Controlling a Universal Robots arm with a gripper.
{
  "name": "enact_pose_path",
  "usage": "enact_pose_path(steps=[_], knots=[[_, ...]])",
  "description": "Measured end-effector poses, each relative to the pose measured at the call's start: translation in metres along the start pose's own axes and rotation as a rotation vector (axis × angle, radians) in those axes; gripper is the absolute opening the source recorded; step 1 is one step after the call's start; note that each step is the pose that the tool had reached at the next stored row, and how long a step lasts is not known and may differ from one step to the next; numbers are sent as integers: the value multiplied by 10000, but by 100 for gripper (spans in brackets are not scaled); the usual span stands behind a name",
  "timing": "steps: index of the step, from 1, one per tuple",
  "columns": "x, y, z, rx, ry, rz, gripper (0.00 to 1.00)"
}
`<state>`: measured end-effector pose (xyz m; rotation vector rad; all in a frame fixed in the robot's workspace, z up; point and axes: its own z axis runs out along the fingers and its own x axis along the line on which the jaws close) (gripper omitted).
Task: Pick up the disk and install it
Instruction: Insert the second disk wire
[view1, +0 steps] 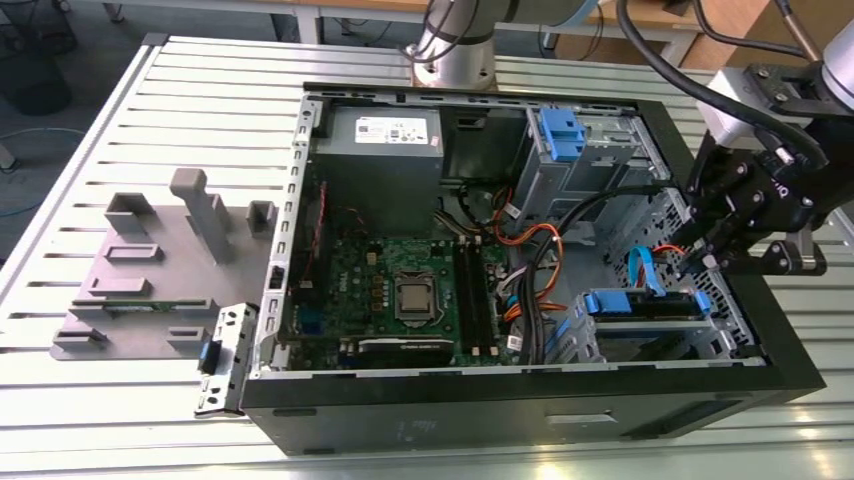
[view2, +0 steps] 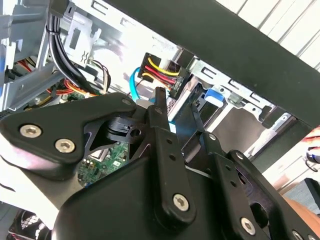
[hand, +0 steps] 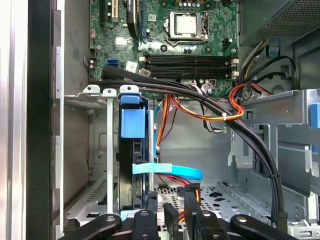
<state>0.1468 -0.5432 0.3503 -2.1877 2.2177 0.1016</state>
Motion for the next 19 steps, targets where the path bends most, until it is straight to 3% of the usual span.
enact_pose_path(steps=[9,19], knots=[[-13,-110,23,0,3,1,35],[-23,-142,104,0,1,2,35]])
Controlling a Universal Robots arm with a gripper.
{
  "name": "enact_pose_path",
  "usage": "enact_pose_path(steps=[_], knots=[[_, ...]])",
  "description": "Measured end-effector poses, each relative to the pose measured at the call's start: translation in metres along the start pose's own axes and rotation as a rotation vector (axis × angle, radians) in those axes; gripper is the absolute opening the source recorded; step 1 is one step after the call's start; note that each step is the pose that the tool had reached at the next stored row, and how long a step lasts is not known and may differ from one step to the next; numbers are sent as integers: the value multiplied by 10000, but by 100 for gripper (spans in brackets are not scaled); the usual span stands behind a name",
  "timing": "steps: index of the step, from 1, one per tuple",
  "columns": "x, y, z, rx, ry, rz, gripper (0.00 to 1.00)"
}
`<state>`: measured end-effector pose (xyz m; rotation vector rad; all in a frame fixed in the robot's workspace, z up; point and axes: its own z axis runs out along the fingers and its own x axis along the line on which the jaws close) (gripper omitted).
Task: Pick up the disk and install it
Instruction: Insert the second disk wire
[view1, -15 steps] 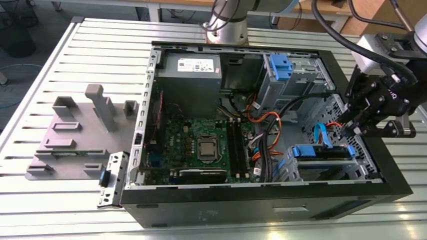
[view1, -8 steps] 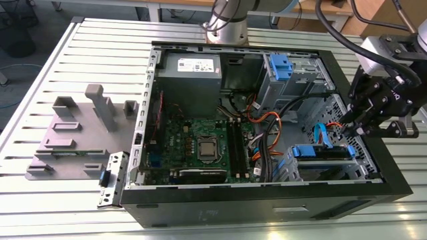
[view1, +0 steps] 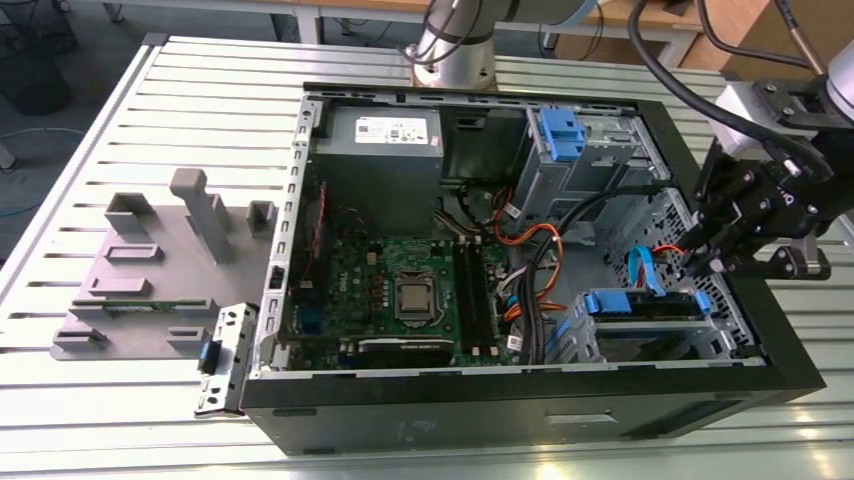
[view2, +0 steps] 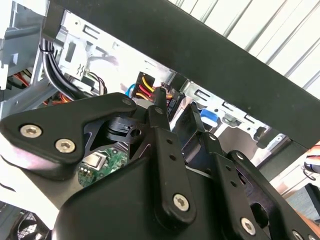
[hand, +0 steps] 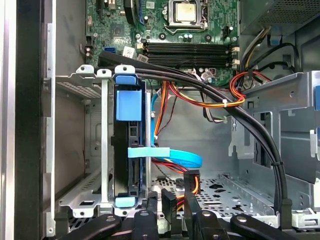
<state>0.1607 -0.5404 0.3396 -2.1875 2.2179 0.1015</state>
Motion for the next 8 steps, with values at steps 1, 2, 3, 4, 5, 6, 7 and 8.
enact_pose_path(steps=[1,2,3,4,5,6,7,8], knots=[[0,-1,10,0,4,0,35],[1,-1,20,0,7,0,35],[1,-2,26,1,13,-1,35],[1,-2,26,1,20,-1,35],[1,-2,26,1,21,0,35],[1,-2,26,1,21,0,35],[1,-2,27,0,21,-1,35],[1,-2,27,0,20,0,35]])
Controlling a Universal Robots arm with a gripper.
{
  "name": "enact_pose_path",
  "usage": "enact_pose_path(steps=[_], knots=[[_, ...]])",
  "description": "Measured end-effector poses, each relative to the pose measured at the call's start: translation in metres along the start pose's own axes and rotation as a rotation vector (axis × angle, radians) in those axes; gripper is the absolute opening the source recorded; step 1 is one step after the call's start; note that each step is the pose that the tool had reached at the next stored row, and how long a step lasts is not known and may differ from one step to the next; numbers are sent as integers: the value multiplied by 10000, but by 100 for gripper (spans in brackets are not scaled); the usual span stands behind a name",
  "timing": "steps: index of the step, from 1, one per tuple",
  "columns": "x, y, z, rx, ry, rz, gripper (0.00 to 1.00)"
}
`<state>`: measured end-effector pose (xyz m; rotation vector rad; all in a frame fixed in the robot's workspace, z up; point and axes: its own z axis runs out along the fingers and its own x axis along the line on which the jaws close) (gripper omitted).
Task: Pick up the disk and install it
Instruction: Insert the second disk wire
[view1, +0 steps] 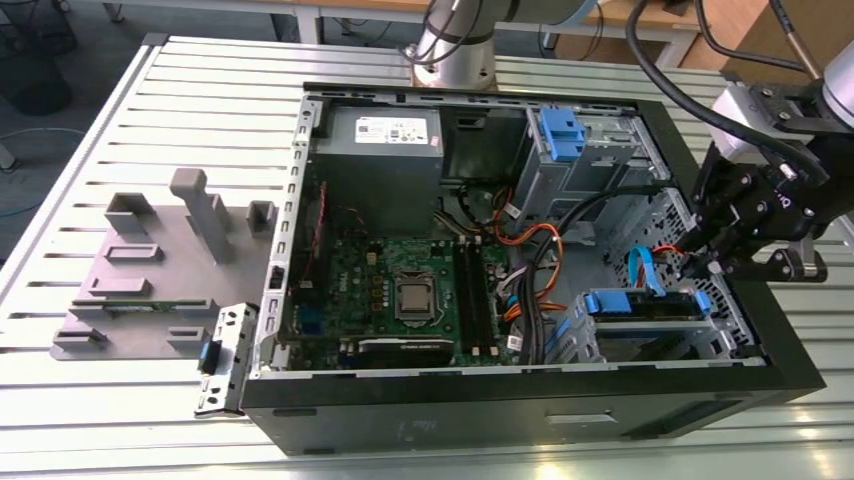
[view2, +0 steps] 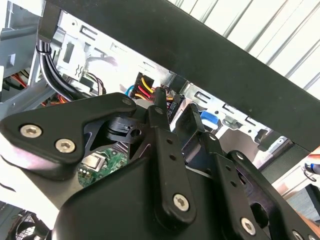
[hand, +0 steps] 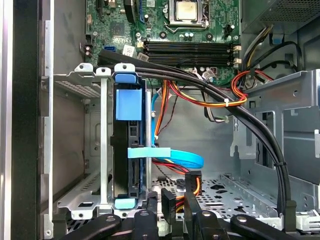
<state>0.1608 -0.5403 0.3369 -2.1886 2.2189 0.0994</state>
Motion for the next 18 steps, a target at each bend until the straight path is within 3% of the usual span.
enact_pose_path(steps=[2,5,13,18], knots=[[0,0,0,0,2,-1,35],[0,0,0,0,2,0,16],[0,2,0,0,3,-1,16],[1,86,3,50,2,-3,16]])
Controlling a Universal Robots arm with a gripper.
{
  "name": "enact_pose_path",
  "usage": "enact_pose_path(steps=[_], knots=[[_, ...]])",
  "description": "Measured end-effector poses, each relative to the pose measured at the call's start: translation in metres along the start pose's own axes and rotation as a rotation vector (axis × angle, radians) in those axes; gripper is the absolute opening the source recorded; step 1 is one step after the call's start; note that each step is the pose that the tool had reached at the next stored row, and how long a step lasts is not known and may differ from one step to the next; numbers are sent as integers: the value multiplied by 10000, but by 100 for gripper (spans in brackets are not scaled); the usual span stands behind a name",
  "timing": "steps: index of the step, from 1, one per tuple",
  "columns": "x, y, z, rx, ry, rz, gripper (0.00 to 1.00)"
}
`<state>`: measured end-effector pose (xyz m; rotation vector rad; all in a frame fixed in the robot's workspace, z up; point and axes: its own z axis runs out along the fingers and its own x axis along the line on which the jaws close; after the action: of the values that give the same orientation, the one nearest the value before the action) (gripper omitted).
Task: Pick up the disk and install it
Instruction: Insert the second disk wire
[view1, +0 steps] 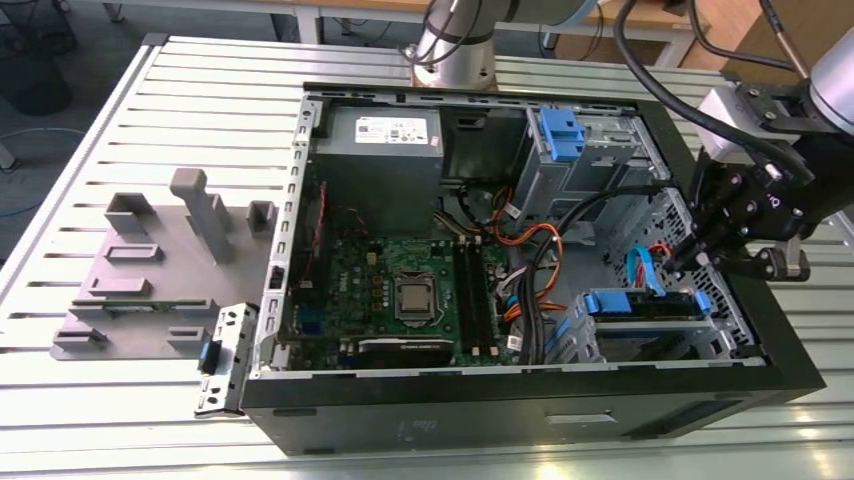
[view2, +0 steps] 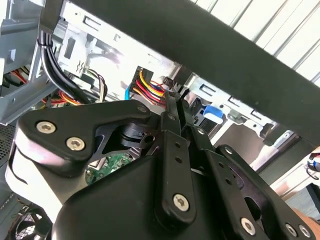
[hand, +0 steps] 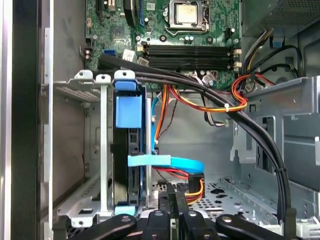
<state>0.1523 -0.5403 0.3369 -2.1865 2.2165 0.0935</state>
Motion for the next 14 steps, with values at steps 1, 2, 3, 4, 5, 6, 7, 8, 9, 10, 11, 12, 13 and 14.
enact_pose_path(steps=[1,2,3,4,5,6,7,8,9,10,11,12,13,14], knots=[[1,10,1,8,-1,-1,16],[6,16,0,14,-1,-1,16],[12,18,-1,17,-2,-2,16],[19,21,-1,19,-3,-2,16],[28,23,-1,20,-5,-2,16],[38,26,-2,23,-12,-2,16],[47,29,-6,28,-51,-3,16],[57,32,-9,33,-109,-5,16],[67,35,-11,39,-167,-7,16],[77,39,-14,47,-208,-9,16],[87,44,-17,54,-243,-10,16],[99,47,-19,61,-266,-11,16],[111,51,-20,65,-274,-11,16],[123,54,-20,68,-274,-11,16]])
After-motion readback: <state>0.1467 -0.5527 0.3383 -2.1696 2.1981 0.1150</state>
